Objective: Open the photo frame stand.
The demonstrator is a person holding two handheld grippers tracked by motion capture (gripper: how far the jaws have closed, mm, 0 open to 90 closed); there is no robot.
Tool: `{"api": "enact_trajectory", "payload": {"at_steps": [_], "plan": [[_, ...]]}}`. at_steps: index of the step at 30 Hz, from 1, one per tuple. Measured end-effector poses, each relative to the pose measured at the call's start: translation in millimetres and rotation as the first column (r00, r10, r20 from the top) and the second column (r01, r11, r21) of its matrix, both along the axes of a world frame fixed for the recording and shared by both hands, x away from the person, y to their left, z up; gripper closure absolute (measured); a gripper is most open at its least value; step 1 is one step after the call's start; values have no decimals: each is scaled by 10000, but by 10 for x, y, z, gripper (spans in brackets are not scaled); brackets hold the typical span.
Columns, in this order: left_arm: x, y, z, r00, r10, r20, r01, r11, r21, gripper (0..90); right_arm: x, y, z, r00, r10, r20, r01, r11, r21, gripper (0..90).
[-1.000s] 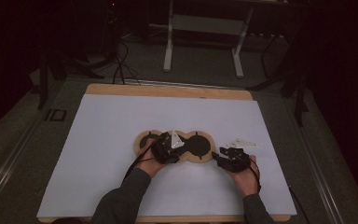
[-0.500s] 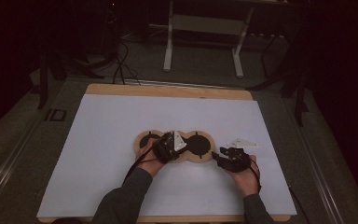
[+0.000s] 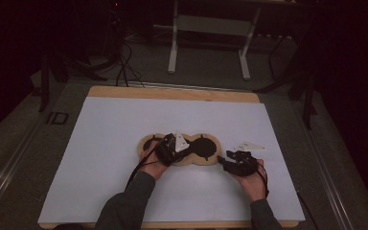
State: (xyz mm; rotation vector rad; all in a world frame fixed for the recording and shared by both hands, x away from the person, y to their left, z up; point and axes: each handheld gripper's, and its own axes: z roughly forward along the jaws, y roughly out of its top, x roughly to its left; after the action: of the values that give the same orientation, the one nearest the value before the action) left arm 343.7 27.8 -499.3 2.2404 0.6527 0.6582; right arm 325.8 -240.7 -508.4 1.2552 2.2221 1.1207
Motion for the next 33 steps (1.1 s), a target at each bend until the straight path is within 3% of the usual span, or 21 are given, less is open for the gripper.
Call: {"api": "enact_trajectory", "payload": {"at_steps": [10,19,28,33], "plan": [[10,88,14,10000,-6,-67,1,9970,-780,716,-4,-2,49,9999,55,-148,-50,9995,315,483],[10,151,26,9999,-20,-117,6,9924,-1228,715,3,-27,97,9994,-79,-331,103,9971,757,453],[-2,209,24,9999,-135,-61,124,9870,-1602,714,31,-42,141,9964,82,-839,69,9840,1780,394],[-16,238,18,9998,-177,7,175,9837,-1790,713,49,-42,151,9953,21,-969,167,9810,1932,371]]}}
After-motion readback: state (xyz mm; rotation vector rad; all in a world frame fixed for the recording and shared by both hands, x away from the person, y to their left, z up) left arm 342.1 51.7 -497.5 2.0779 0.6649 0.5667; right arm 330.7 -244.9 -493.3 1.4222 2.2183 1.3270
